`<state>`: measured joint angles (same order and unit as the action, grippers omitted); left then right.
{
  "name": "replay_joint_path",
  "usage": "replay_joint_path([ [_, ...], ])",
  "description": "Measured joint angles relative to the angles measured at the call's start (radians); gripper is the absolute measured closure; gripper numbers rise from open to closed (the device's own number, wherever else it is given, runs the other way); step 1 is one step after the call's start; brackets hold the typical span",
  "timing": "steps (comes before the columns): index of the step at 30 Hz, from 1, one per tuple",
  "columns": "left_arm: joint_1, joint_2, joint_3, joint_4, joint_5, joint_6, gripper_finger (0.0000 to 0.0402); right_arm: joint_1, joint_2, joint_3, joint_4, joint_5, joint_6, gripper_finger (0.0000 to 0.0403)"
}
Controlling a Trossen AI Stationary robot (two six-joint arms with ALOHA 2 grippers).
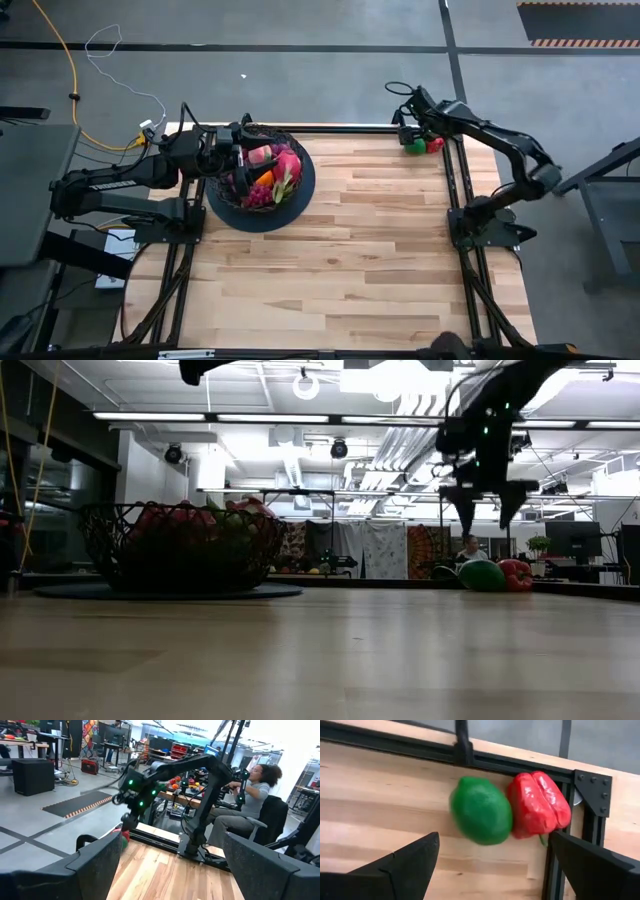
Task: Build produce basket
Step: Put the green lime into the black wire basket
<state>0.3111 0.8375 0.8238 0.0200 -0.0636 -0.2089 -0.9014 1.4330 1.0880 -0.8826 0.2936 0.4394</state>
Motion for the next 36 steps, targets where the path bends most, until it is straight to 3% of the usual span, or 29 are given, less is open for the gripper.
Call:
replay_joint_path([
  [9,0.0,0.0,0.0,0.0,-0.031,0.002,0.0069,-0.05,0.144,-0.02,0.14,-0.053,-0.103,0.0026],
  [24,0.0,0.0,0.0,0.001,-0.053,0.0,0.0069,-0.054,0.317,-0.02,0.202,-0.008,-0.179,0.0029],
  [36,0.0,0.0,0.0,0.0,-0.08,0.002,0.0069,-0.054,0.322,-0.02,0.184,-0.006,-0.179,0.0127],
])
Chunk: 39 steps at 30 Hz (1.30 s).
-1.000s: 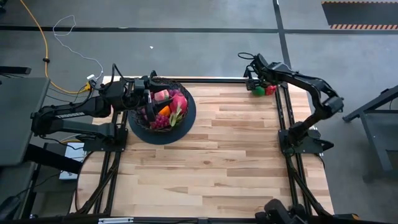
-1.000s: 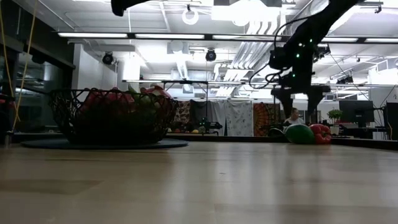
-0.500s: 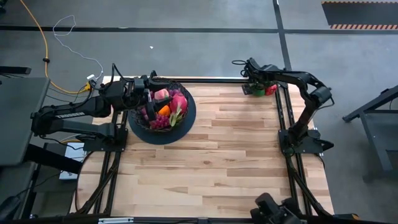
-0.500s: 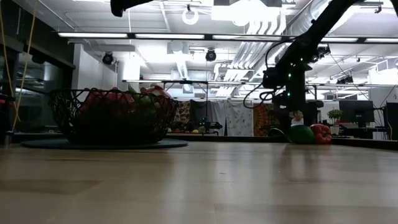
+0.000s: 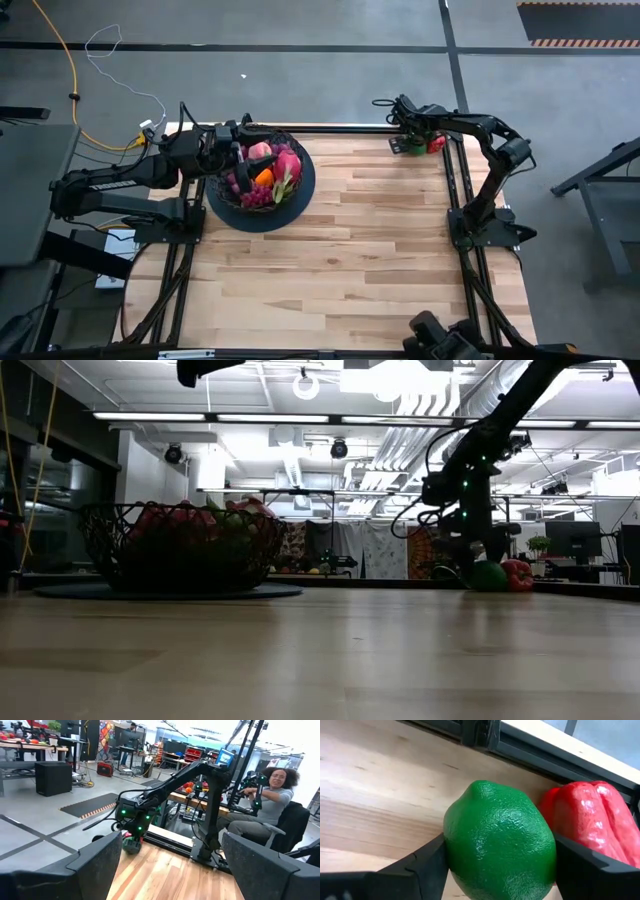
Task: Build produce basket
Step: Put the green lime into the black wire basket
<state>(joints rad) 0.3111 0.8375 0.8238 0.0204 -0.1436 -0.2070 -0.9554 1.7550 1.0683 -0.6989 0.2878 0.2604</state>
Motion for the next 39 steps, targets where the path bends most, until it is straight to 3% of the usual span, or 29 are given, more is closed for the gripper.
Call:
replay_joint_path([
  [9,0.0,0.0,0.0,0.0,0.001,0.0,0.0069,0.052,-0.075,0.0,-0.072,-0.008,-0.021,0.0134],
  [19,0.0,0.0,0.0,0.0,0.002,0.0,0.0069,0.274,-0.386,0.0,-0.053,-0.013,0.09,0.0136],
  [28,0.0,0.0,0.0,0.0,0.006,-0.002,0.0069,0.554,-0.579,0.0,0.171,-0.016,0.188,0.0136],
  [39,0.0,0.0,0.0,0.0,0.028,0.001,0.0069,0.714,-0.589,0.0,0.498,-0.011,0.215,0.0136],
])
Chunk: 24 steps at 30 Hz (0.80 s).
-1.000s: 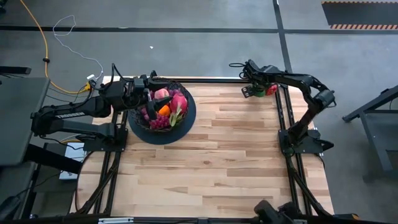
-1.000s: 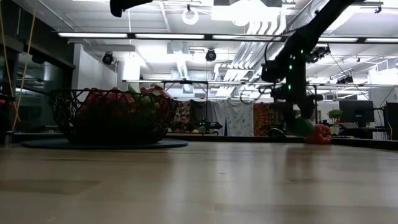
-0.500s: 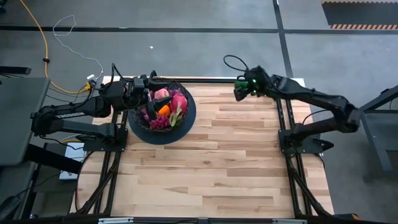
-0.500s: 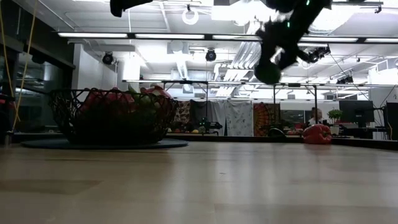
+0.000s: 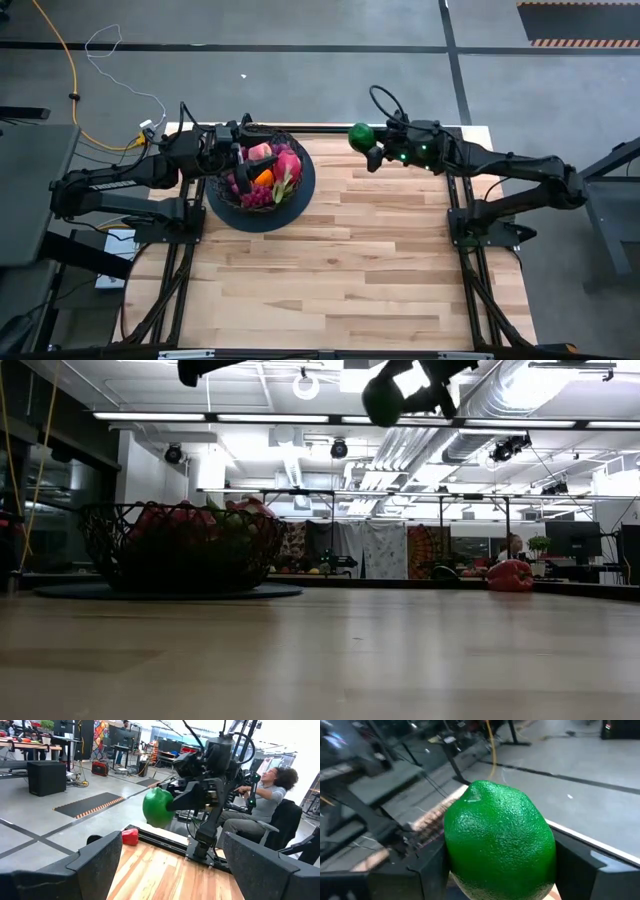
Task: Build produce basket
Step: Put the green lime into the black wire basket
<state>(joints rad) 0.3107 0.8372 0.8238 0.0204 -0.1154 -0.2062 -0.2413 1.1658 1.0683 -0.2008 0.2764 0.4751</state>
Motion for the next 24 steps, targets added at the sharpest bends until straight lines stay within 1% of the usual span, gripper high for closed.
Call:
replay_joint_path([
  [11,0.0,0.0,0.0,0.0,0.003,-0.003,0.0069,0.078,0.0,0.0,0.18,-0.019,-0.089,0.0136],
  [14,0.0,0.0,0.0,0.0,0.006,-0.03,0.0069,0.091,0.0,0.0,0.227,-0.025,-0.096,0.0136],
  [24,0.0,0.012,0.0,0.003,0.01,-0.046,0.0069,0.1,0.0,0.0,0.278,-0.044,-0.11,0.0136],
])
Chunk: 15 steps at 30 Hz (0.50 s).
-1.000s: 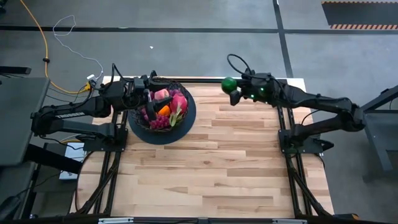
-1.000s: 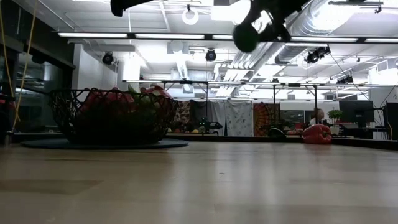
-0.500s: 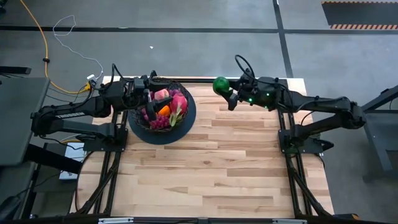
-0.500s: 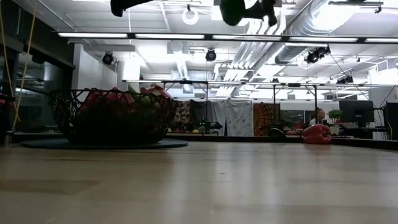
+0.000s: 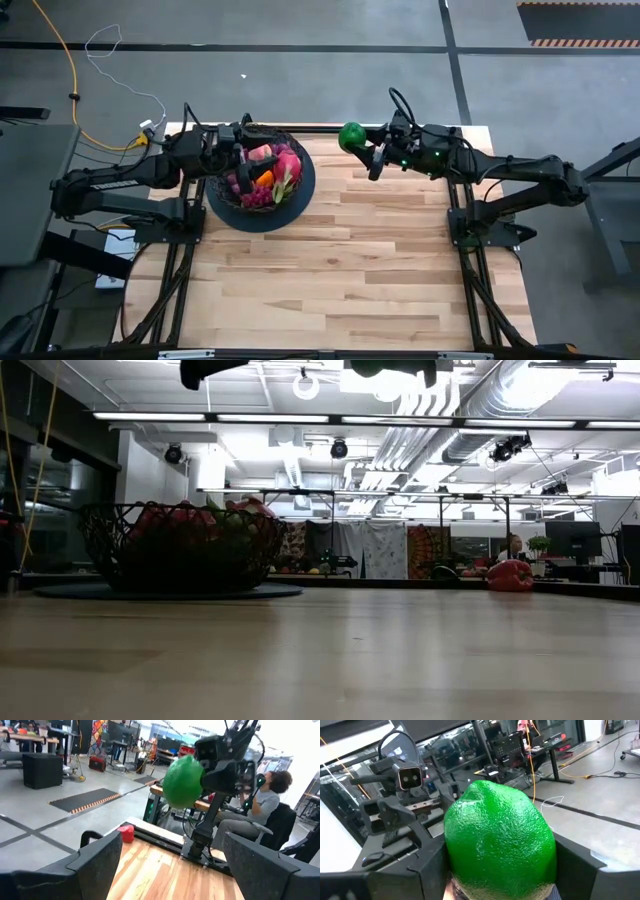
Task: Build produce basket
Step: Put the green lime into the black wire basket
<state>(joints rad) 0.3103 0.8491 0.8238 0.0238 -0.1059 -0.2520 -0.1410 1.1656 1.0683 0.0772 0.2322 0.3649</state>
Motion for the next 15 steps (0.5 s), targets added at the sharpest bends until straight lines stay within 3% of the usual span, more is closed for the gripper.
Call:
replay_joint_path([
  [7,0.0,0.074,0.0,0.082,0.044,-0.018,0.0069,0.0,0.022,0.0,0.074,-0.075,-0.007,0.0136],
  [15,-0.02,0.162,0.0,0.191,0.132,-0.034,0.0069,0.017,0.14,0.001,0.346,-0.207,-0.007,0.0136],
])
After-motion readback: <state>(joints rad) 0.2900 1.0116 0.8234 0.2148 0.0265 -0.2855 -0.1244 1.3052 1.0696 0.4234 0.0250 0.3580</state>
